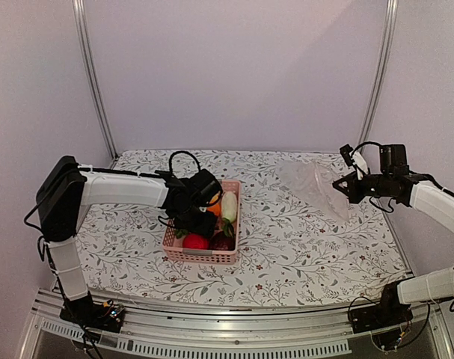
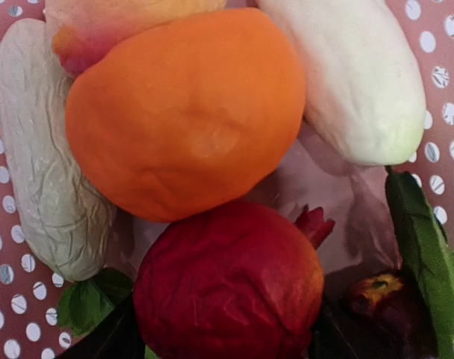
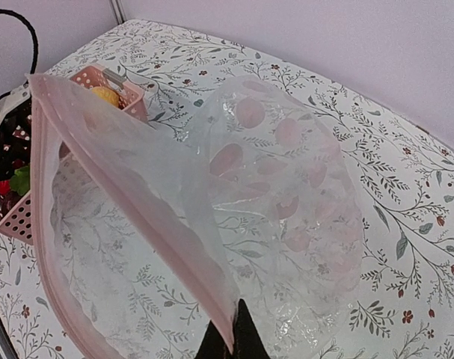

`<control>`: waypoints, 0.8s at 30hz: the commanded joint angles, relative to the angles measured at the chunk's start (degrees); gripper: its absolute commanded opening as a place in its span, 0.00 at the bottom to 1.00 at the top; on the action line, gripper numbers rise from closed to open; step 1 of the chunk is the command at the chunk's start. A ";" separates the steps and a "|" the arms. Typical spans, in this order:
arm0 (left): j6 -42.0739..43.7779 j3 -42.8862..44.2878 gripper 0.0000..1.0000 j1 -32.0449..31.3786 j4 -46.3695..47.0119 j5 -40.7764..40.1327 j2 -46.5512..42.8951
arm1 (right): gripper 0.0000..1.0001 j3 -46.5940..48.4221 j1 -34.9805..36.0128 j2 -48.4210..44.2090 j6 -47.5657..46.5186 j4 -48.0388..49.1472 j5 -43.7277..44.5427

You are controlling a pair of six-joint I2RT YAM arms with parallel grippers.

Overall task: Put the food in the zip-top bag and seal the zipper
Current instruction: Pick up the fake fruit from the bin.

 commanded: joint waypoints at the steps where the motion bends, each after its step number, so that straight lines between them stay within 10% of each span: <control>1: 0.27 0.89 0.65 -0.58 0.57 -1.52 -0.78 | 0.00 1.03 0.09 0.52 -0.10 -0.08 1.74; 24: 3.38 -1.79 0.59 -2.41 2.96 -6.96 -22.66 | 0.00 32.76 0.06 8.58 -6.60 -17.69 27.47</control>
